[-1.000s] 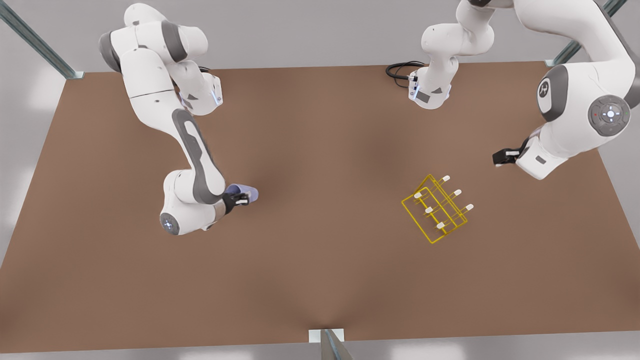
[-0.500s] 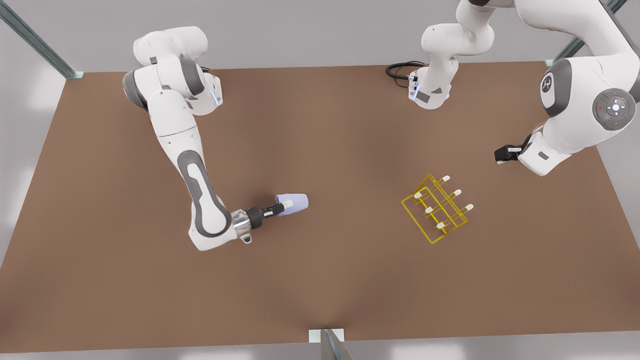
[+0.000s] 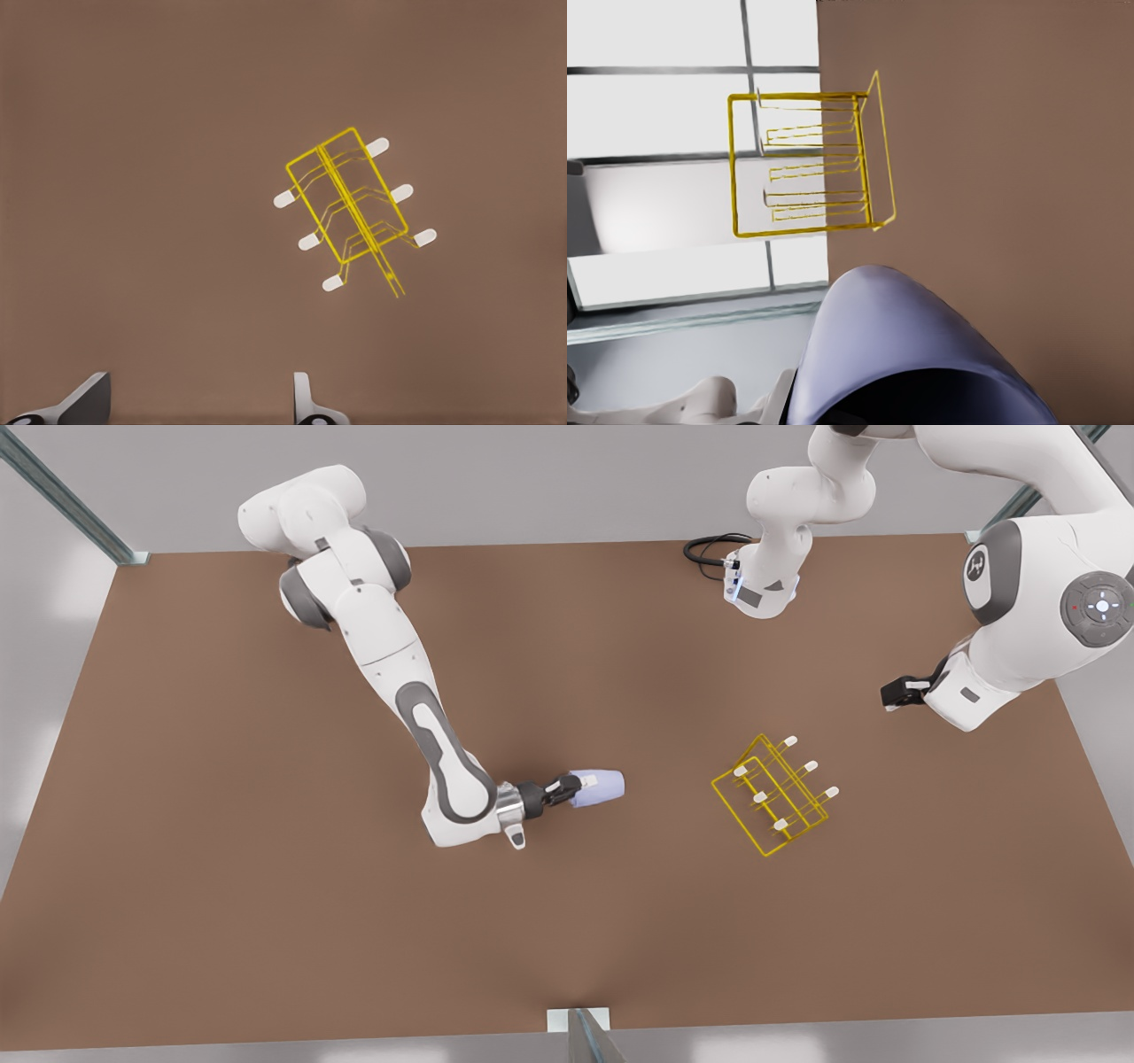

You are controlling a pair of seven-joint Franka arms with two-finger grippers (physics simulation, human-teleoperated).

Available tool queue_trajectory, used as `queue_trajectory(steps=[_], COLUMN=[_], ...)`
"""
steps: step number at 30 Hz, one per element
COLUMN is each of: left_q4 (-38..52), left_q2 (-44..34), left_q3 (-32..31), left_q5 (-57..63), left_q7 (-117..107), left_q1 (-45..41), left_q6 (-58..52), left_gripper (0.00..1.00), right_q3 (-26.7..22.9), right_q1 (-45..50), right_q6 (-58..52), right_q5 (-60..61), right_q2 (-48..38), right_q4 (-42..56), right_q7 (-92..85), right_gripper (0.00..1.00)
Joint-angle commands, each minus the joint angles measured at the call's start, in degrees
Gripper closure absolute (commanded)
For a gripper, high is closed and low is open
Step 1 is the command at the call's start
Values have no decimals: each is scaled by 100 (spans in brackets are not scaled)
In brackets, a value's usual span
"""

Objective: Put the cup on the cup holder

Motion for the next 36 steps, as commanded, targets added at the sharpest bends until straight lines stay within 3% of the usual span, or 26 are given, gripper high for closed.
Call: queue_trajectory(steps=[1, 10, 11, 12, 25, 36], left_q4=[3, 3, 3, 11, 11, 3], left_q2=[-6, -6, -6, -6, 205, 249], left_q3=[7, 15, 15, 15, 7, -11], left_q5=[3, 3, 3, 3, -102, -93], left_q7=[33, 33, 33, 33, 24, -133], left_q1=[2, 2, 2, 2, 90, 37], left_q6=[-29, -29, -29, -29, 463, 410], left_gripper=[0, 0, 0, 0, 0, 0], right_q3=[-1, -1, -1, -1, -1, -10], right_q1=[35, 52, 52, 44, -255, -896], right_q6=[531, 548, 540, 539, 241, -849], right_q5=[37, 28, 28, 28, -60, -446], right_q2=[60, 297, 297, 297, 244, -28], right_q4=[73, 232, 240, 232, -50, -392], right_q7=[-1396, -1440, -1431, -1440, -1889, -1845], right_gripper=[79, 79, 22, 0, 0, 0])
